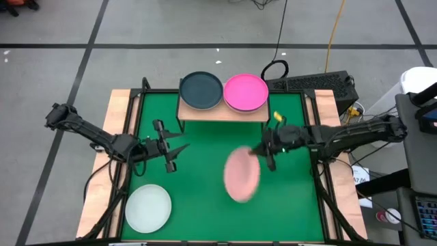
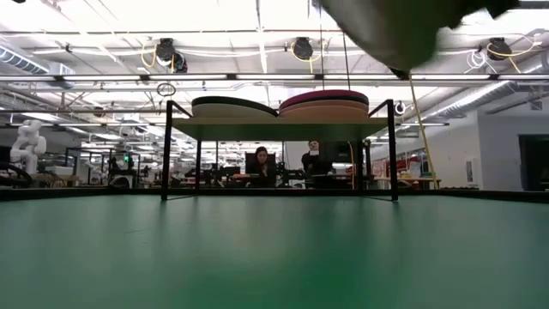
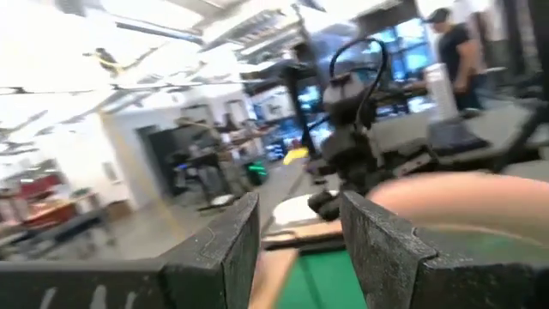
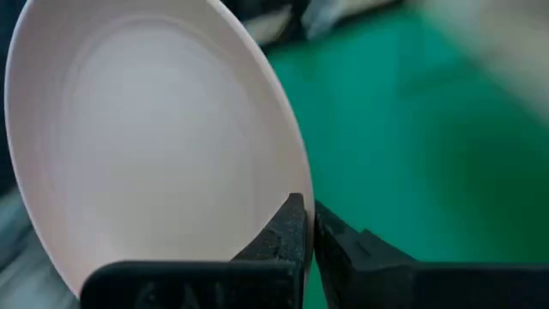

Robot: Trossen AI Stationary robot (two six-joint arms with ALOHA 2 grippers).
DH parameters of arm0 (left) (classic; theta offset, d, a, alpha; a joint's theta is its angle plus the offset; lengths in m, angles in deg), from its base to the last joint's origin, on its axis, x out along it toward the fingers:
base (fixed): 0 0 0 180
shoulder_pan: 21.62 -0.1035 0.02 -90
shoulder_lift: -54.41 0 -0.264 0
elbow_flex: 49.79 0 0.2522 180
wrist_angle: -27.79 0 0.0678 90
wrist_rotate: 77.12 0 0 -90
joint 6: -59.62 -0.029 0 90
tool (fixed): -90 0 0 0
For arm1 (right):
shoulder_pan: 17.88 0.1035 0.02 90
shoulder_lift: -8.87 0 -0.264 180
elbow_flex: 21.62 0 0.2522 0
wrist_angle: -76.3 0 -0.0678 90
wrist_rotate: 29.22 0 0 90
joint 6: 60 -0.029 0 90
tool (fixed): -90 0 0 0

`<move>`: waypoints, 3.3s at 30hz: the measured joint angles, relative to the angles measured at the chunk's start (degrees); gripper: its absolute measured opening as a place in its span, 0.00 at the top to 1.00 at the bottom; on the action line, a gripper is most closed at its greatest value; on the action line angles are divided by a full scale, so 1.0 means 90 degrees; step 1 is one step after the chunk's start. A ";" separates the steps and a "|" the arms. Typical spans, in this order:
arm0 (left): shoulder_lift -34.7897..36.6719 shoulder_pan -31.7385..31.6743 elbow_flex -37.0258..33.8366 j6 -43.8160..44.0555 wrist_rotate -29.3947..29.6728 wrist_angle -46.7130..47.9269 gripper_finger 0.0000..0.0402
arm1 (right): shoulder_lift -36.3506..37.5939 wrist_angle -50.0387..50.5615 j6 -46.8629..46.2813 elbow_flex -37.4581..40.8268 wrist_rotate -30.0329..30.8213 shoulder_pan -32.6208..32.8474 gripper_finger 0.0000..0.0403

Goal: Place and stack plates onto a shelf
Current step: Stack the light orange on top of the dark blue plate on the shelf, then stack the white plate on top of the light orange plate on the shelf

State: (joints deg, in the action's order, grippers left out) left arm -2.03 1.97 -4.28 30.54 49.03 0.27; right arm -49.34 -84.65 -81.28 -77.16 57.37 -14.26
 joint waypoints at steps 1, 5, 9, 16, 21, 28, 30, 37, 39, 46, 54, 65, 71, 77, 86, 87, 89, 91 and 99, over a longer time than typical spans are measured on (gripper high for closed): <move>0.0098 0.0000 0.0000 -0.0085 0.0110 -0.0003 0.58 | -0.0014 -0.0130 0.0116 -0.0144 0.0295 -0.0162 1.00; 0.0533 0.0007 0.0000 -0.0239 0.0210 0.0000 0.58 | -0.0253 -0.0700 0.0538 -0.0766 0.1026 -0.0944 1.00; 0.0790 0.0012 0.0007 -0.0309 0.0206 0.0103 0.58 | -0.0771 -0.1184 0.0742 -0.1460 0.1035 -0.1870 1.00; 0.0856 0.0012 0.0007 -0.0579 0.0195 0.0146 0.58 | -0.2280 -0.1319 0.0771 -0.3071 0.0514 -0.3163 1.00; 0.0856 0.0012 0.0007 -0.0560 0.0183 0.0314 0.58 | -0.3517 -0.1263 0.0238 -0.3981 -0.0208 -0.3723 1.00; 0.0856 0.0012 0.0007 -0.0445 0.0184 0.0350 0.58 | -0.4688 -0.1280 -0.0434 -0.4488 -0.0653 -0.4129 1.00; 0.0856 0.0012 0.0007 -0.0421 0.0185 0.0387 0.58 | -0.4837 -0.1230 -0.0570 -0.4490 -0.0664 -0.4229 1.00; 0.0856 0.0012 0.0007 -0.0381 0.0185 0.0419 0.58 | -0.4978 -0.1218 -0.0752 -0.4505 -0.0846 -0.4415 0.97; 0.0856 0.0012 0.0007 -0.0395 0.0185 0.0419 0.58 | -0.4976 -0.1232 -0.0749 -0.4506 -0.0885 -0.4409 0.96; 0.0856 0.0012 0.0007 -0.0404 0.0185 0.0421 0.58 | -0.4976 -0.1232 -0.0704 -0.4507 -0.0982 -0.4405 0.87; 0.0856 0.0012 0.0007 -0.0407 0.0186 0.0419 0.58 | -0.4825 -0.1185 -0.0185 -0.4507 -0.0986 -0.4405 0.72; 0.0856 0.0178 0.0007 -0.0382 0.0390 0.1509 0.58 | -0.3017 -0.0855 0.1315 -0.4354 -0.1494 -0.3977 0.66; 0.0695 0.0385 0.0708 0.1028 0.0515 0.4172 0.58 | -0.1392 -0.0405 0.1999 -0.3633 -0.1447 -0.3207 0.68; -0.0385 0.0571 0.1785 0.3281 0.0313 0.6886 0.58 | -0.0127 -0.0626 0.2014 -0.2434 -0.1430 -0.2546 0.68; -0.2432 0.1682 0.3422 0.5062 -0.0946 0.9446 0.58 | 0.0761 -0.1209 0.2463 -0.0969 -0.0490 -0.1767 0.68; -0.2585 0.1808 0.3566 0.5463 -0.1132 0.9503 0.58 | 0.0775 -0.1198 0.2459 -0.0915 -0.0445 -0.1718 0.68; -0.2856 0.2057 0.3775 0.6319 -0.1527 0.9579 0.58 | 0.0776 -0.1198 0.2448 -0.0874 -0.0439 -0.1636 0.68; -0.3124 0.2310 0.3933 0.7098 -0.1775 0.9545 0.58 | 0.0771 -0.1190 0.2448 -0.0867 -0.0433 -0.1562 0.68; -0.3965 0.3240 0.3997 0.9509 -0.2501 0.9500 0.58 | 0.0761 -0.1361 0.2449 -0.0864 -0.0426 -0.1384 0.68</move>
State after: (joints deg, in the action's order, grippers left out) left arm -37.71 31.13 31.70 116.13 26.52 85.77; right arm -42.49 -96.89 -59.24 -84.94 53.54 -26.72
